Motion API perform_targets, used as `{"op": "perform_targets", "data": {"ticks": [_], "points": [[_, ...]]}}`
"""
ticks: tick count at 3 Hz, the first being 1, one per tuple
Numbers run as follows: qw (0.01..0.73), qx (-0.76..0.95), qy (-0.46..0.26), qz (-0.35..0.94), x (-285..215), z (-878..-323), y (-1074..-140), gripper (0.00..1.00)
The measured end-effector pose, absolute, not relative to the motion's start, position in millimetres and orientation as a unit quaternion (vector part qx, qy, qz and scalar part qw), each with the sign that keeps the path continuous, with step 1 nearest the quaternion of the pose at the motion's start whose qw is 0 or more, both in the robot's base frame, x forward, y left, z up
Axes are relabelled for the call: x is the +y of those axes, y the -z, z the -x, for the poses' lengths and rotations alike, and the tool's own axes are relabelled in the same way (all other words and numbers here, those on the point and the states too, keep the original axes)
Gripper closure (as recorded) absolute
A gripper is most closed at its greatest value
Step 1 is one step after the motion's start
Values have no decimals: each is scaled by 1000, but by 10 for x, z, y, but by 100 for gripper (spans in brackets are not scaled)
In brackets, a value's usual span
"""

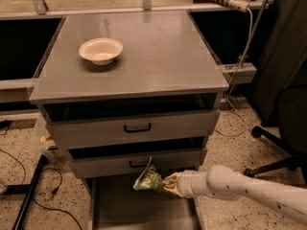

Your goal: Place green jalapeno chip bag into bottom drawer

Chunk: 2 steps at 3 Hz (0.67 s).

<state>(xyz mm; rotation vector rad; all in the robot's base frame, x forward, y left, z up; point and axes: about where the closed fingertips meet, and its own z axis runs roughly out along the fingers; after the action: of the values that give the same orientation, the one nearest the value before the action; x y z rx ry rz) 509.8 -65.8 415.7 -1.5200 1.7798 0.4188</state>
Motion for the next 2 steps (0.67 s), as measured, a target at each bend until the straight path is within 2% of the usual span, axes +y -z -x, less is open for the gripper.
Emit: {"op": "perform_targets", "data": {"ticks": [1, 2], "points": [[385, 687, -194, 585, -667, -5262, -3607, 100], [385, 687, -194, 585, -664, -5259, -3605, 100]]}}
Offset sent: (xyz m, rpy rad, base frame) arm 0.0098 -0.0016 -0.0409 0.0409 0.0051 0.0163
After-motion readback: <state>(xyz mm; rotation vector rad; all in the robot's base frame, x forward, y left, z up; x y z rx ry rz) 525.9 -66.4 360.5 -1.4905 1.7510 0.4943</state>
